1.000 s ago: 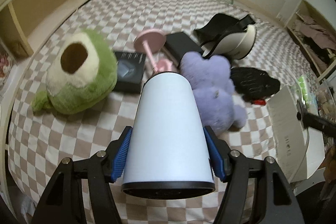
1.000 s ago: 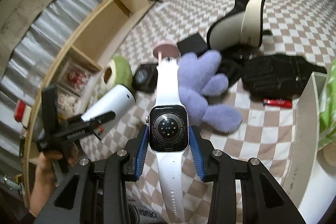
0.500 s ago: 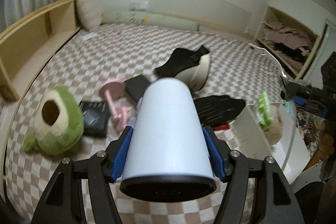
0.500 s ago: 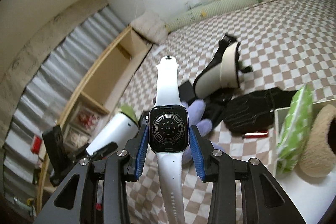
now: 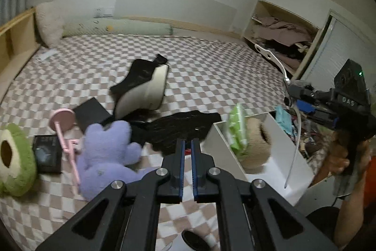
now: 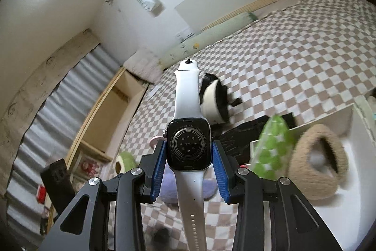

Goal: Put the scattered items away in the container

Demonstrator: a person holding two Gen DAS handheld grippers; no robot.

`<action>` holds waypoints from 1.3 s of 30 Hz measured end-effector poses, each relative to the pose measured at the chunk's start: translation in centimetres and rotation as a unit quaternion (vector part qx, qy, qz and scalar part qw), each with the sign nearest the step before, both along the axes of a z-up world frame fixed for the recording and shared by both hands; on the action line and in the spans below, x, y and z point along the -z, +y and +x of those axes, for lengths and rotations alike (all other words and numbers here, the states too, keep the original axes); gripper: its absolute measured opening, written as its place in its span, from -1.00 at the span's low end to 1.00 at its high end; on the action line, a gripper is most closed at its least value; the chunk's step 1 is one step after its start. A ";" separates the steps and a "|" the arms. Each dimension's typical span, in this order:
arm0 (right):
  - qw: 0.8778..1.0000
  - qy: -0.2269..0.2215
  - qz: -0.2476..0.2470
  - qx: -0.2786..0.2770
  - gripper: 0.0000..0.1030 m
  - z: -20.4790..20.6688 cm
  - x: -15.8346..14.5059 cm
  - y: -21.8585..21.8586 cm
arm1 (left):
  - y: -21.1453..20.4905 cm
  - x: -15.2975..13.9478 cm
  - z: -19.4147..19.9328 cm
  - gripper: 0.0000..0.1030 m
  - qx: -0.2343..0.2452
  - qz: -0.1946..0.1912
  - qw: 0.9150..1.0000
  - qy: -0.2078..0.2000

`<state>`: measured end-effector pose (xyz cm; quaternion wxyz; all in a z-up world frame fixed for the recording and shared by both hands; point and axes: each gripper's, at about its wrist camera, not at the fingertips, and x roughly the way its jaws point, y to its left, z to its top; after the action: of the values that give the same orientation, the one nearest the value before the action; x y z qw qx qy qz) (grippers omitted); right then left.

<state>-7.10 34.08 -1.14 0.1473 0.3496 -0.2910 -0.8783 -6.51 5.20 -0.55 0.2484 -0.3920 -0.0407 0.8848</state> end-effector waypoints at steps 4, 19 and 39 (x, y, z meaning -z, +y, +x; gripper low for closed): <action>1.000 -0.015 0.005 0.013 -0.23 0.3 0.9 1.5 | 1.8 1.7 -0.9 -0.88 0.011 -0.034 0.999 -0.019; 0.999 -0.034 0.004 0.004 -0.23 -0.3 1.3 1.9 | 1.8 7.9 -0.4 0.53 0.042 -0.114 0.989 -0.081; 0.999 -0.041 0.003 0.012 -0.23 -0.1 1.6 2.0 | 0.6 8.2 -0.1 0.53 0.030 -0.115 0.990 -0.078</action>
<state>-7.15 36.13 -2.75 0.1235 0.3822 -0.2987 -0.8657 -6.62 5.76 -8.76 0.2244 -0.4866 0.0540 0.8426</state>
